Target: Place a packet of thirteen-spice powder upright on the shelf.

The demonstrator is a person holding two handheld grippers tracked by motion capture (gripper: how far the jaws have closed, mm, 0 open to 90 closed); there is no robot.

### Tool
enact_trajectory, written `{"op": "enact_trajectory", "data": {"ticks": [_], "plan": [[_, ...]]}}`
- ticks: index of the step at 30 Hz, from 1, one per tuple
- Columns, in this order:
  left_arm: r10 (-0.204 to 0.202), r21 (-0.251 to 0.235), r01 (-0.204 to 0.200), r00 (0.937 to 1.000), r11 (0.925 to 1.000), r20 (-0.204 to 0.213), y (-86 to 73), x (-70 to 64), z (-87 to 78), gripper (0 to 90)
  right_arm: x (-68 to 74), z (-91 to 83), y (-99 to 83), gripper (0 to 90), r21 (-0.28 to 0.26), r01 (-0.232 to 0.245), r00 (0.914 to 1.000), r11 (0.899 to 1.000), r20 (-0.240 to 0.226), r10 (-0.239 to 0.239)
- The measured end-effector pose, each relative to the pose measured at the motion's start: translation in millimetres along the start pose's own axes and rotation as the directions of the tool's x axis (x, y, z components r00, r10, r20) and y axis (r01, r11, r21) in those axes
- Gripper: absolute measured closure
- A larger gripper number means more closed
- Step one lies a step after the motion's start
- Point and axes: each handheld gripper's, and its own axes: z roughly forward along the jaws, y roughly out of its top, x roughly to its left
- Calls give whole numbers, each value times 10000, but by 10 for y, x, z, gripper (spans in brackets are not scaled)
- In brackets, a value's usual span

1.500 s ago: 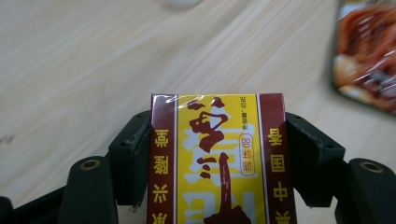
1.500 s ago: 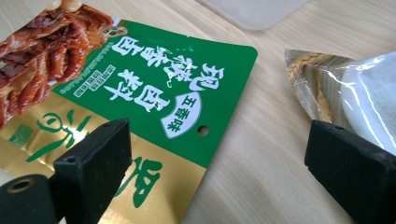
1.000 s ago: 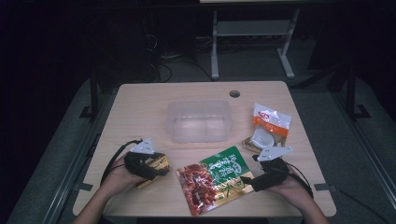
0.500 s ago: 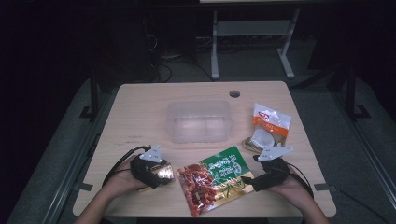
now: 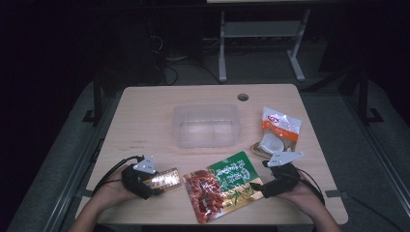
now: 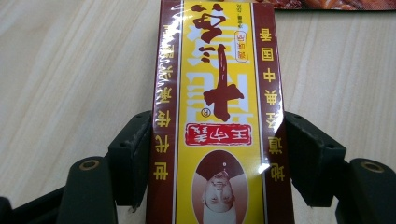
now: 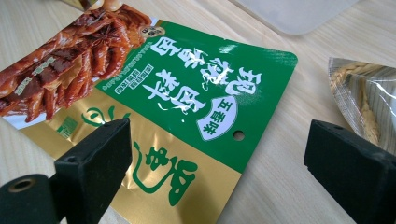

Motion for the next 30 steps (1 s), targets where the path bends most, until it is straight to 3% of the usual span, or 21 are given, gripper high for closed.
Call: {"op": "enact_trajectory", "data": {"ticks": [5, 9, 12, 15, 21, 25, 26, 27, 30], "plan": [[233, -647, -210, 9991, 9977, 354, 103, -15, -69, 318, 63, -19, 63, 63, -259, 508, 9964, 9984, -668, -524], [524, -1335, -409, 9951, 9902, 834, 240, -76, -86, 318, 136, -7, 163, 63, -676, 958, 9833, 9931, -1489, -1050], [864, -1594, -677, 9898, 9849, 1134, 362, -135, -82, 318, 191, 16, 252, 64, -895, 1180, 9684, 9890, -2101, -1345], [1064, -2047, -771, 9850, 9758, 1360, 495, -158, -79, 318, 231, 59, 358, 68, -1144, 1415, 9470, 9833, -2736, -1681], [1384, -2867, -843, 9749, 9543, 1742, 738, -155, -87, 317, 258, 134, 586, 70, -1423, 1838, 9226, 9726, -3165, -2207], [1540, -3190, -873, 9696, 9437, 1901, 855, -124, -49, 318, 271, 196, 733, 81, -1678, 2089, 9029, 9634, -3454, -2559], [1540, -3190, -873, 9696, 9437, 1901, 855, -124, -49, 318, 268, 217, 771, 100, -1759, 2188, 8942, 9598, -3576, -2694], [1647, -3333, -926, 9669, 9383, 1951, 897, -111, -24, 318, 269, 237, 813, 104, -1815, 2214, 8897, 9581, -3647, -2747], [1751, -3433, -985, 9641, 9341, 1998, 953, -104, 24, 317, 267, 299, 945, 116, -1957, 2436, 8755, 9499, -3771, -3023]]}}
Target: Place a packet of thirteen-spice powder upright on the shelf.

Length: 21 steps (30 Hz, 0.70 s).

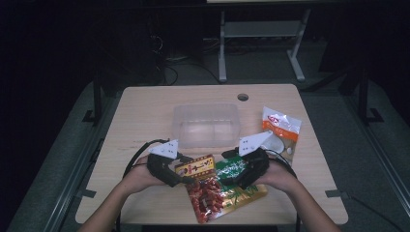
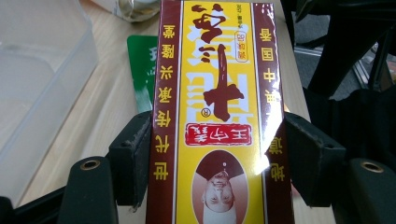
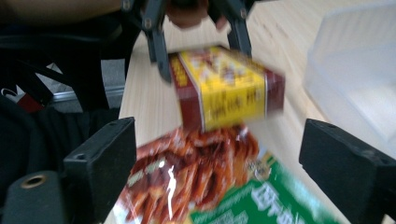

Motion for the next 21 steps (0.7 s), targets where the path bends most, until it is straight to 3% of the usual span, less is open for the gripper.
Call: {"op": "enact_trajectory", "data": {"ticks": [6, 9, 21], "plan": [[281, -173, -280, 9996, 9995, 29, 11, -32, 23, 317, -47, 132, 93, 134, 135, 160, 9990, 9998, -423, -154], [319, -225, -316, 9994, 9992, 109, 14, -34, 17, 317, -32, 191, 90, 147, 315, 340, 9990, 9989, -298, -330], [348, -211, -339, 9984, 9992, 456, 21, -59, 57, 317, -3, 211, 87, 287, 180, 369, 9976, 9992, -586, -358]]}}
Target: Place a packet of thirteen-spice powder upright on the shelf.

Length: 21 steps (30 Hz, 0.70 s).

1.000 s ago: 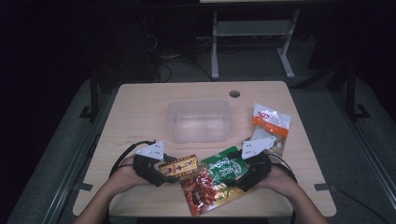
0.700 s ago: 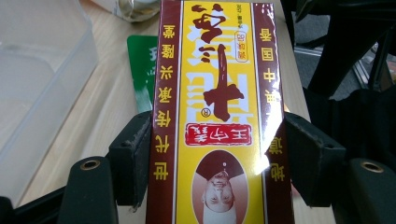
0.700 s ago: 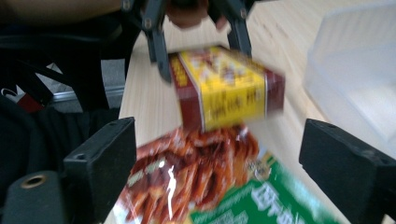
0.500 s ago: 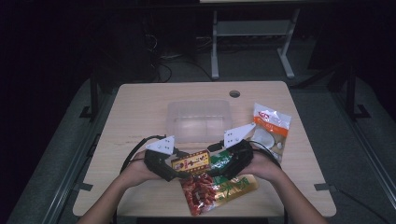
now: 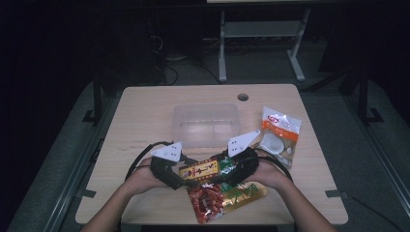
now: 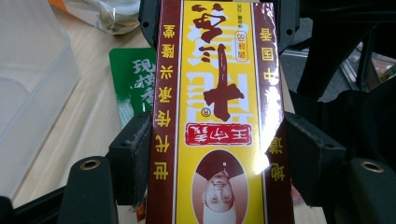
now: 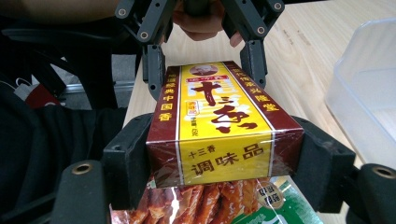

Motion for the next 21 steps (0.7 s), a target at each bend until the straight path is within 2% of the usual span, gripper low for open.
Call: {"op": "enact_trajectory", "data": {"ticks": [8, 9, 14, 16, 17, 19, 21], "plan": [[-101, -94, 103, 9997, 9999, 228, -41, 1, 32, 312, 19, -19, 10, 313, 66, 326, 9995, 9994, -20, -326], [-116, -62, 118, 9997, 9999, 197, -42, -3, 36, 310, 30, -20, 14, 316, 60, 230, 9997, 9997, -53, -230], [-191, -35, 189, 9983, 9998, -551, -57, -17, -47, 227, 29, -40, 8, 320, 230, 205, 9996, 9995, 169, -209], [-334, -112, 326, 9960, 9994, -828, -77, -13, -129, 191, 34, -65, 7, 321, 161, -31, 9997, 9999, 247, 27], [-424, -203, 407, 9950, 9990, -908, -90, -14, -158, 178, 18, -81, 3, 321, 191, 103, 9992, 9998, 372, -110], [-673, -286, 646, 9918, 9975, -1089, -133, -18, -241, 173, 21, -103, 4, 321, 138, -108, 9987, 9998, 508, 100], [-805, -283, 775, 9885, 9966, -1277, -178, -27, -289, 172, 7, -120, -3, 321, 165, -81, 9979, 9998, 646, 71]]}}
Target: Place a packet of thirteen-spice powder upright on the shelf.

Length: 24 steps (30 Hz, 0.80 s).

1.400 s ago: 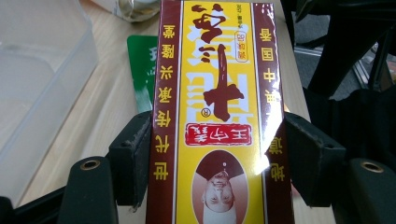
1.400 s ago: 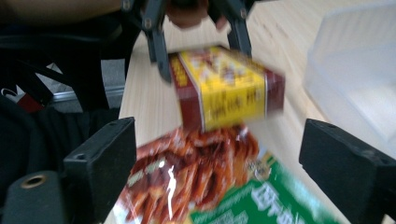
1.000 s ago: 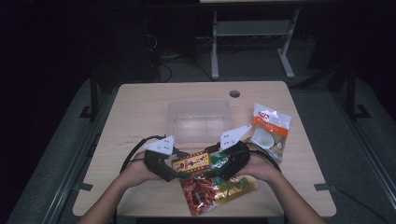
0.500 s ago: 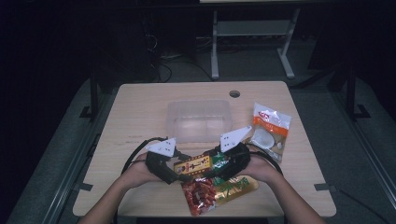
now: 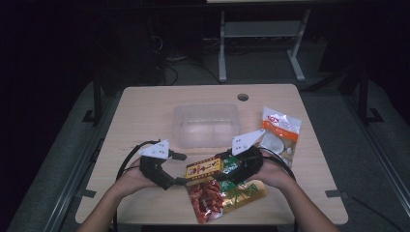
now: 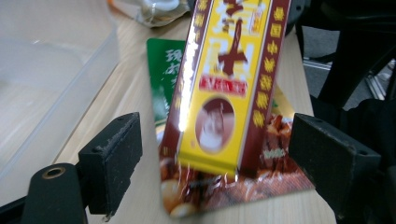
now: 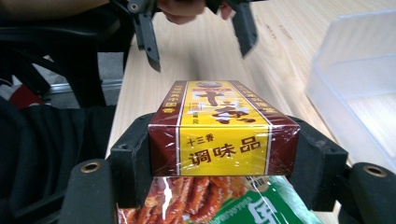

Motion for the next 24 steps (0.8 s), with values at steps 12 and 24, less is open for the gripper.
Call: {"op": "enact_trajectory", "data": {"ticks": [12, 24], "plan": [[-1381, 385, 1428, 9849, 9890, -1048, -411, -86, -187, 170, -109, -123, 70, 321, 365, -148, 9971, 9992, 754, 120], [-1678, 646, 1818, 9692, 9812, -1801, -675, -91, -312, 196, -380, -229, 437, 321, 255, -42, 9896, 9997, 1436, 5]]}}
